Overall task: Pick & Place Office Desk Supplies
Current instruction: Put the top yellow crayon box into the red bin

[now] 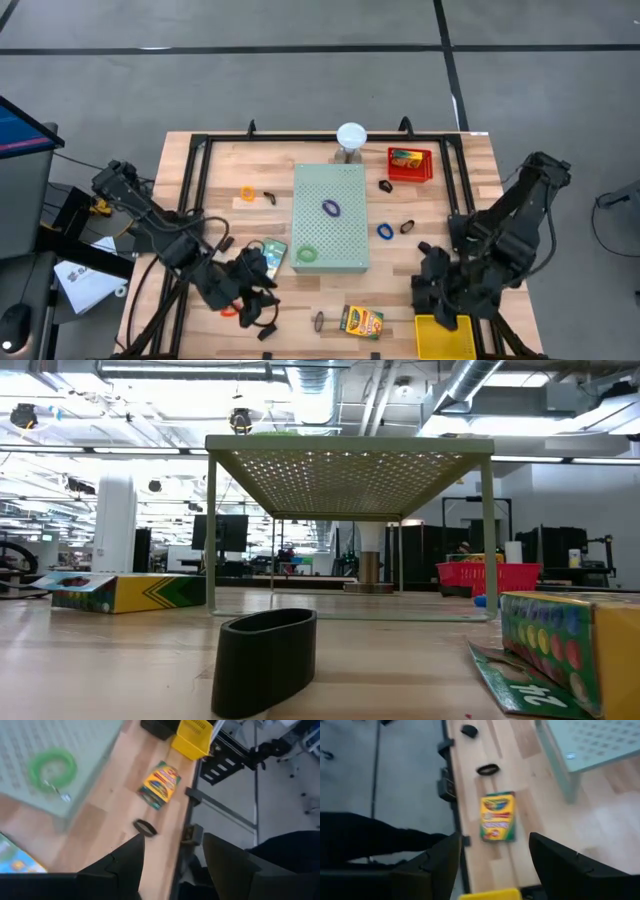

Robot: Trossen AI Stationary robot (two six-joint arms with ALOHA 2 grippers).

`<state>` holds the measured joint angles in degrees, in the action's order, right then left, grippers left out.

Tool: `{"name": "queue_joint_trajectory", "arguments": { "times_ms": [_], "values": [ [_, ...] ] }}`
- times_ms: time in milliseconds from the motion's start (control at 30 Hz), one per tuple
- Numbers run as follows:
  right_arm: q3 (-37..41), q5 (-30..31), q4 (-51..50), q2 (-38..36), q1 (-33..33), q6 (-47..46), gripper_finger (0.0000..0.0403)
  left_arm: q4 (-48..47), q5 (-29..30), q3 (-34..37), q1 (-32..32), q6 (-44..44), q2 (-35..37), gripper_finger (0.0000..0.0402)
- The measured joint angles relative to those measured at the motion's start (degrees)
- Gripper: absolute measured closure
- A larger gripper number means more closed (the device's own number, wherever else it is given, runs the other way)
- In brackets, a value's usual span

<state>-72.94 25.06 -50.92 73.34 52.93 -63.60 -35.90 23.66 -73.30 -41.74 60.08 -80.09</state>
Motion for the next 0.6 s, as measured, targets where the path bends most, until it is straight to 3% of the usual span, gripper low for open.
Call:
{"name": "queue_joint_trajectory", "arguments": {
  "times_ms": [200,400,600],
  "values": [
    [0.0,6.6,4.6,0.6,2.8,-2.1,0.0172,-7.4,5.7,0.0,-3.9,16.1,-0.3,0.0206],
    [0.0,9.1,8.4,0.5,4.7,-2.4,0.0172,-17.5,3.5,-0.1,-7.2,29.9,-1.7,0.0206],
    [0.0,11.5,11.0,0.5,6.0,-2.4,0.0172,-22.7,3.1,0.0,-9.7,52.6,-5.4,0.0196]
  ]
}}
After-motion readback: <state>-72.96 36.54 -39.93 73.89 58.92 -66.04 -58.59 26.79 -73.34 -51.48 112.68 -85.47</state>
